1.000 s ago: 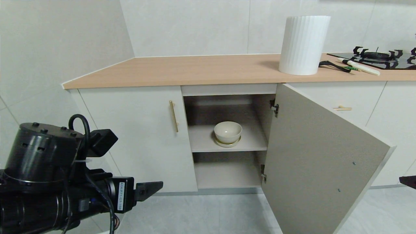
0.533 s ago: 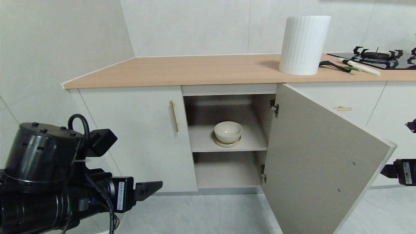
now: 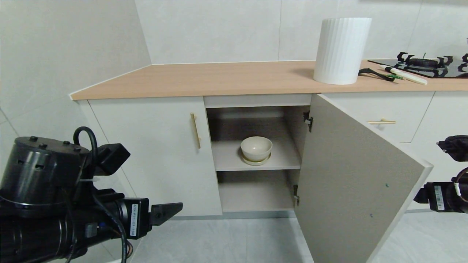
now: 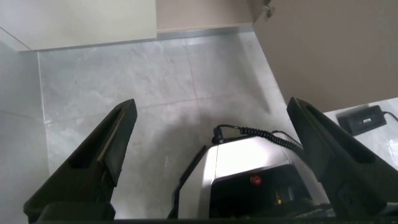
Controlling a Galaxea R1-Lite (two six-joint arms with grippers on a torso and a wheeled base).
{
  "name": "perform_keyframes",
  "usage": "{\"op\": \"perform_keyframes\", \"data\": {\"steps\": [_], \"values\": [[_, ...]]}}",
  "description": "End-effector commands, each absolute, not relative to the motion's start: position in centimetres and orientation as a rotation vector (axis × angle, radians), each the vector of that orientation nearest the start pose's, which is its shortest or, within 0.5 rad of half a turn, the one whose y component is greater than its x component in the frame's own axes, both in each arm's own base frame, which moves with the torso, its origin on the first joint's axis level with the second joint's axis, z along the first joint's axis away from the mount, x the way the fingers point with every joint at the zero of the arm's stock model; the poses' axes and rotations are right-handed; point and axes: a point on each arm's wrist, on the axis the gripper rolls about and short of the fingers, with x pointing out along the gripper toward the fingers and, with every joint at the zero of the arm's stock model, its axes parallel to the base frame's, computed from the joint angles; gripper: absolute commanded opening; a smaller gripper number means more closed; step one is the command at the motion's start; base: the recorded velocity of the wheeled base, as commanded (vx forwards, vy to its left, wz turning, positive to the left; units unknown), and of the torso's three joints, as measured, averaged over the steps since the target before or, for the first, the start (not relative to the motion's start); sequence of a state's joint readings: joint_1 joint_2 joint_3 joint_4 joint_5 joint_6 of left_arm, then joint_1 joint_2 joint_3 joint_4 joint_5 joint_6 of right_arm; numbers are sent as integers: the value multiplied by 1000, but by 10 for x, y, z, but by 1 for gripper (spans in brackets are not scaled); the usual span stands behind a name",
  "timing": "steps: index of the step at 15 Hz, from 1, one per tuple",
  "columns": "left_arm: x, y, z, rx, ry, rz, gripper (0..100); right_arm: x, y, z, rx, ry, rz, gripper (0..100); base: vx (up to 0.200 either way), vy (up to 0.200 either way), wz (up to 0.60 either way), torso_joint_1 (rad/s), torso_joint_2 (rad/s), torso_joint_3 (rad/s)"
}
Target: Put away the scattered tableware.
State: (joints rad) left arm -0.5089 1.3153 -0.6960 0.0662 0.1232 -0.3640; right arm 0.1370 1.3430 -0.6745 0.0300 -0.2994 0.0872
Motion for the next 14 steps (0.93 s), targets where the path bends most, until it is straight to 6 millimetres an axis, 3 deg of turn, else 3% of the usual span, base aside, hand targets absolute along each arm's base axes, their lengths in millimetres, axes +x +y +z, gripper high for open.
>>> {"op": "perform_keyframes", "data": {"steps": [1,9,12,14], "values": [[164,-88,189,-139,695,-253,100,193,28,175,-68,668,-151,100,0,0,0,0,0,0],[164,-89,193,-154,659,-266,100,196,85,156,-16,674,53,100,0,0,0,0,0,0],[166,-90,193,-174,628,-276,100,207,113,149,-19,648,153,100,0,0,0,0,0,0],[169,-91,193,-187,590,-284,100,221,133,157,-3,631,254,100,0,0,0,0,0,0]]}}
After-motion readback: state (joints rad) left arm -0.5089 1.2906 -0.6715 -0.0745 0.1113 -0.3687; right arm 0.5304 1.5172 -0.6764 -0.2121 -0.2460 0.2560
